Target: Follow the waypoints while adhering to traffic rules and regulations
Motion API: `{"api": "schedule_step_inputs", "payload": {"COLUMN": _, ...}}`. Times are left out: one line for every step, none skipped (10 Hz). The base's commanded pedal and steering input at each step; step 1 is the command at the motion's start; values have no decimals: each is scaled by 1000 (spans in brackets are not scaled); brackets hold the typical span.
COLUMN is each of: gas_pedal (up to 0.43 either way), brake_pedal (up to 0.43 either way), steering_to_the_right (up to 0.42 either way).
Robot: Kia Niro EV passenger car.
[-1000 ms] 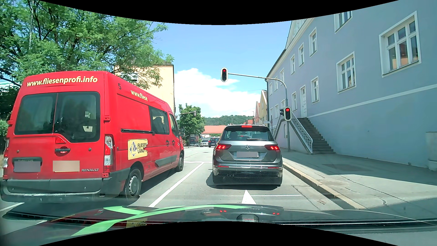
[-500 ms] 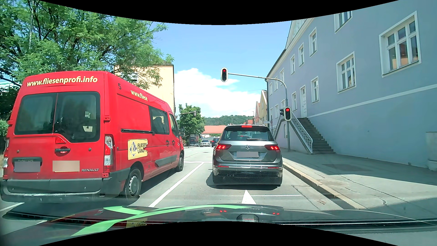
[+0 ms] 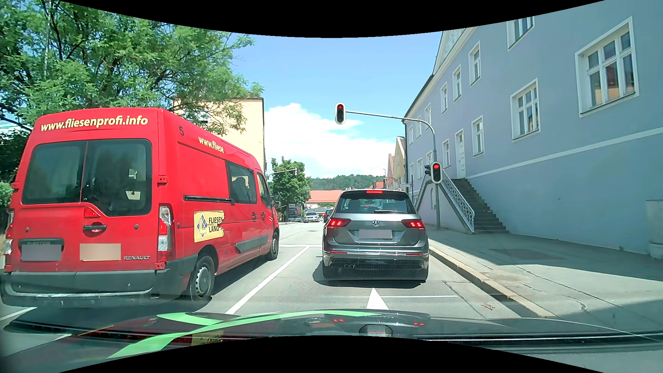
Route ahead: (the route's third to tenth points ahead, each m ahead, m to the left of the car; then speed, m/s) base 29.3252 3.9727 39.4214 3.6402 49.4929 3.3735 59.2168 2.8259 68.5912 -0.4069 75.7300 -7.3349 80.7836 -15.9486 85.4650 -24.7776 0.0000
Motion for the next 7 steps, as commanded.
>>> {"api": "schedule_step_inputs", "payload": {"gas_pedal": 0, "brake_pedal": 402, "steering_to_the_right": -7}}
{"api": "schedule_step_inputs", "payload": {"gas_pedal": 0, "brake_pedal": 402, "steering_to_the_right": -7}}
{"api": "schedule_step_inputs", "payload": {"gas_pedal": 0, "brake_pedal": 402, "steering_to_the_right": -7}}
{"api": "schedule_step_inputs", "payload": {"gas_pedal": 0, "brake_pedal": 402, "steering_to_the_right": -7}}
{"api": "schedule_step_inputs", "payload": {"gas_pedal": 0, "brake_pedal": 409, "steering_to_the_right": -7}}
{"api": "schedule_step_inputs", "payload": {"gas_pedal": 0, "brake_pedal": 402, "steering_to_the_right": -7}}
{"api": "schedule_step_inputs", "payload": {"gas_pedal": 0, "brake_pedal": 402, "steering_to_the_right": -7}}
